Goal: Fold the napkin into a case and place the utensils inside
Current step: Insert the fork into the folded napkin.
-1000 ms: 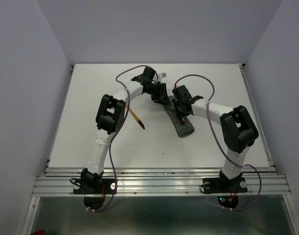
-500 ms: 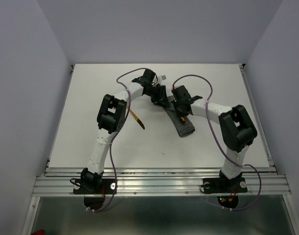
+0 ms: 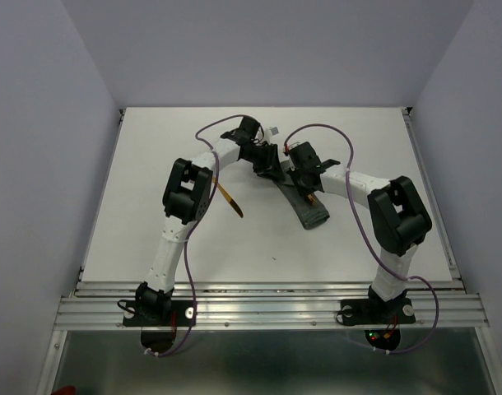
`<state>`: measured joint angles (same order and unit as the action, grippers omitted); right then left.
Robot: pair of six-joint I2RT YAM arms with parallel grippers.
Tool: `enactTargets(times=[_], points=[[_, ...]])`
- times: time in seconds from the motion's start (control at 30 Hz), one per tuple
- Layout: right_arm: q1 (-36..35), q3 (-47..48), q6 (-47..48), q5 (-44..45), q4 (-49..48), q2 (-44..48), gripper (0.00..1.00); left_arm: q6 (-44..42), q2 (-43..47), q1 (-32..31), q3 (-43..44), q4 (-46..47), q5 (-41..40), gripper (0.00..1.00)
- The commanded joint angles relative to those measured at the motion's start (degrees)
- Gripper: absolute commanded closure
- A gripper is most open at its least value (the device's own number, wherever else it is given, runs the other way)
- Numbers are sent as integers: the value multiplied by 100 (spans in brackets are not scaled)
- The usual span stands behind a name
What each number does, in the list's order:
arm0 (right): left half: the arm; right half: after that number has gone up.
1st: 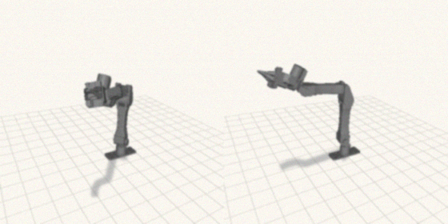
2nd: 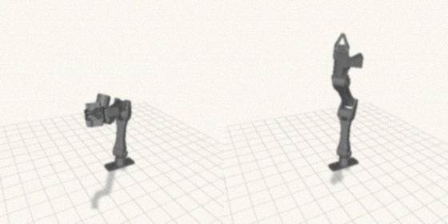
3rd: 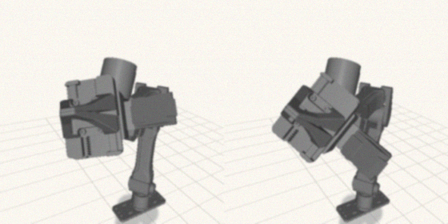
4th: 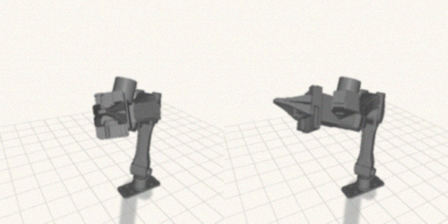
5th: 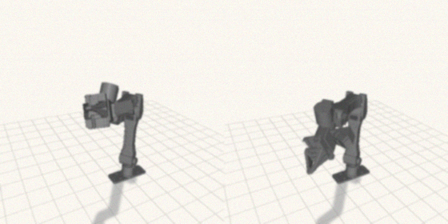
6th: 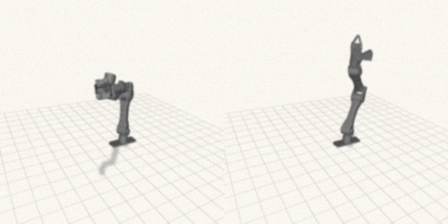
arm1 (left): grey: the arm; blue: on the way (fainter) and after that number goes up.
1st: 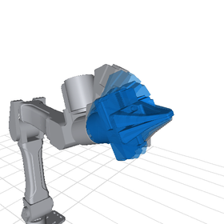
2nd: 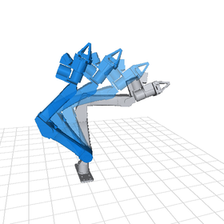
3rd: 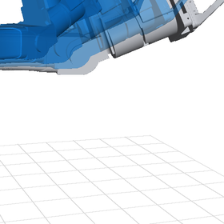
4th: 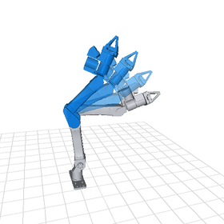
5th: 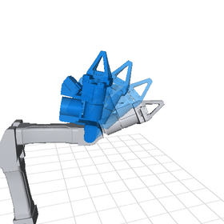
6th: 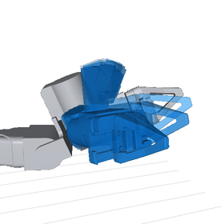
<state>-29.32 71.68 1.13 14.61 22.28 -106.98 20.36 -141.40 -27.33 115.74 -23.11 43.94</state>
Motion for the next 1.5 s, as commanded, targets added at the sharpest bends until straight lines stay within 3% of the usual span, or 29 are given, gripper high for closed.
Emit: enactTargets(times=[0.0,0.4,0.73,0.77,1.2,1.33,1.47], points=[[32,241,335,68,-75,89,99,-208,-28,17,54,-202,0,59],[32,312,503,42,83,-77,99,-269,-36,17,45,-229,44,59],[32,373,292,42,215,-60,75,-226,-10,17,19,-194,62,59],[32,382,231,33,241,-43,69,-208,-1,17,-16,-141,79,59],[32,-83,-508,-64,452,1126,55,-94,368,17,133,-79,-184,59],[32,-461,-920,-99,435,1618,56,-23,447,17,212,-88,-228,59],[32,-1023,-1833,-265,330,2066,76,20,517,17,238,-114,-272,59]])
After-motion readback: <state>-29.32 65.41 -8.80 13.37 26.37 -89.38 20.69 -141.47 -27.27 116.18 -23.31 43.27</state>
